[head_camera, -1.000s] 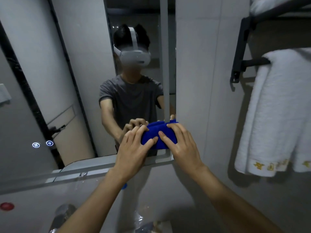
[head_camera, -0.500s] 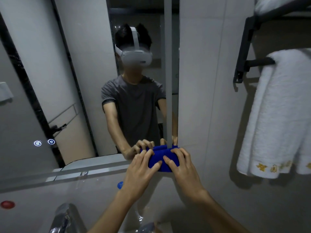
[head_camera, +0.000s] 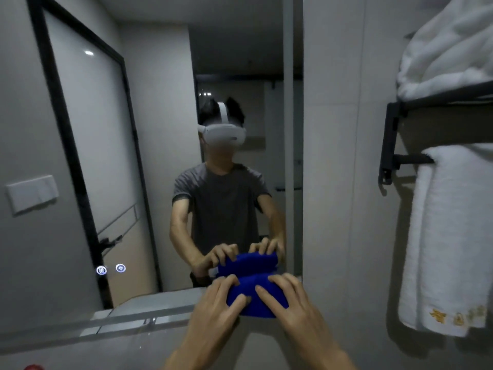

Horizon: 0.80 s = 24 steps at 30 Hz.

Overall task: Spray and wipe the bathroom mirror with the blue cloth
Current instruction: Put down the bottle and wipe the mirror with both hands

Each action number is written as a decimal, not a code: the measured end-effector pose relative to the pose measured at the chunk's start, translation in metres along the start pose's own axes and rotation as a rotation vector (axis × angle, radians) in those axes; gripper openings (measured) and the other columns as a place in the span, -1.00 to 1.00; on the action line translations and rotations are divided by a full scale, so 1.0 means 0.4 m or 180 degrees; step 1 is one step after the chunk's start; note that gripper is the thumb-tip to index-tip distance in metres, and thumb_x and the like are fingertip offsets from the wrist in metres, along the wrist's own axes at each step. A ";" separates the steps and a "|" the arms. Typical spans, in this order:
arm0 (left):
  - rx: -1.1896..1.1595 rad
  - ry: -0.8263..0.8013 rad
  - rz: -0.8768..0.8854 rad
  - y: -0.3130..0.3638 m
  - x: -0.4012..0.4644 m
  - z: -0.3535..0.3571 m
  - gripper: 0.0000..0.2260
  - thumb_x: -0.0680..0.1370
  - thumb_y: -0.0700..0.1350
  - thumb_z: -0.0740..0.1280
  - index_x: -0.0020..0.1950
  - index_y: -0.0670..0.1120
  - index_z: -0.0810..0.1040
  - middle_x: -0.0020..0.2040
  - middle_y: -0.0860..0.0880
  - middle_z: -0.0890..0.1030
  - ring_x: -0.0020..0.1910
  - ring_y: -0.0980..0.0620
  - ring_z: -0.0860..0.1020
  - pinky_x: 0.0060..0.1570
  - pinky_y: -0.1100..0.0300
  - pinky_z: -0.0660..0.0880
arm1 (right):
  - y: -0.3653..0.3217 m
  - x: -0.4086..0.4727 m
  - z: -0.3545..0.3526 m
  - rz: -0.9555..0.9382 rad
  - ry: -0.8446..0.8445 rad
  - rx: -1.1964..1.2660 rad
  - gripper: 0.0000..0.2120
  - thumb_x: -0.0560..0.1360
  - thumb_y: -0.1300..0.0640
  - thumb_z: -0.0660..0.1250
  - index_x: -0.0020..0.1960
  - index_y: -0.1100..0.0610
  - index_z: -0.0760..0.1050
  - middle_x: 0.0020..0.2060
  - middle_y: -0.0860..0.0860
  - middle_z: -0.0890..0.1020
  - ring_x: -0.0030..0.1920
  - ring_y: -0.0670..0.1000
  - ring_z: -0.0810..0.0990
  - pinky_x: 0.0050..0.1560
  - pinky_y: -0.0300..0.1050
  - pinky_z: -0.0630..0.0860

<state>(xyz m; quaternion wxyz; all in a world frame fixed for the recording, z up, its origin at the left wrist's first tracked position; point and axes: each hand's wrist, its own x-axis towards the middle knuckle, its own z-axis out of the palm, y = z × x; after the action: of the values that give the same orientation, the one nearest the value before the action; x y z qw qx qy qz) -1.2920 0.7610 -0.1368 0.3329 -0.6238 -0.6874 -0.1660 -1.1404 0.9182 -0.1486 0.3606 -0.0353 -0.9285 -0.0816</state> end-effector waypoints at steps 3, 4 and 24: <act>0.0010 0.0627 0.0074 -0.077 0.099 -0.154 -0.52 0.25 -0.12 0.59 0.08 -0.01 0.48 0.22 -0.12 0.43 0.15 -0.11 0.46 -0.01 0.00 0.59 | -0.004 0.158 -0.115 -0.0177 0.0504 0.0023 -0.14 0.29 0.23 0.55 0.51 0.03 0.27 0.39 0.14 0.38 0.40 0.18 0.33 0.12 0.01 0.60; 0.0070 0.0807 0.0092 -0.104 0.141 -0.213 -0.52 0.27 -0.13 0.58 0.11 -0.02 0.48 0.24 -0.14 0.44 0.17 -0.14 0.46 0.04 -0.03 0.57 | -0.003 0.219 -0.162 -0.0261 0.0705 -0.0066 -0.21 0.34 0.27 0.50 0.51 0.05 0.28 0.39 0.17 0.39 0.41 0.20 0.34 0.16 0.05 0.58; 0.1274 0.1842 0.0237 -0.361 0.857 -1.061 -0.57 0.47 -0.25 0.41 0.33 -0.10 0.47 0.31 -0.23 0.46 0.28 -0.28 0.38 0.13 -0.13 0.46 | 0.068 1.052 -0.926 -0.0338 0.1821 -0.0865 -0.43 0.53 0.12 0.31 0.50 0.03 0.23 0.42 0.17 0.26 0.41 0.19 0.26 0.35 0.09 0.38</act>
<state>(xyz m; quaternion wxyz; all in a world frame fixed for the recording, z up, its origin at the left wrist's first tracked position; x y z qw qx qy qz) -1.3255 0.7201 0.4251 0.6354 -0.4979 -0.5603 -0.1855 -1.2012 0.8824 0.4082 0.5943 -0.0103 -0.7705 -0.2302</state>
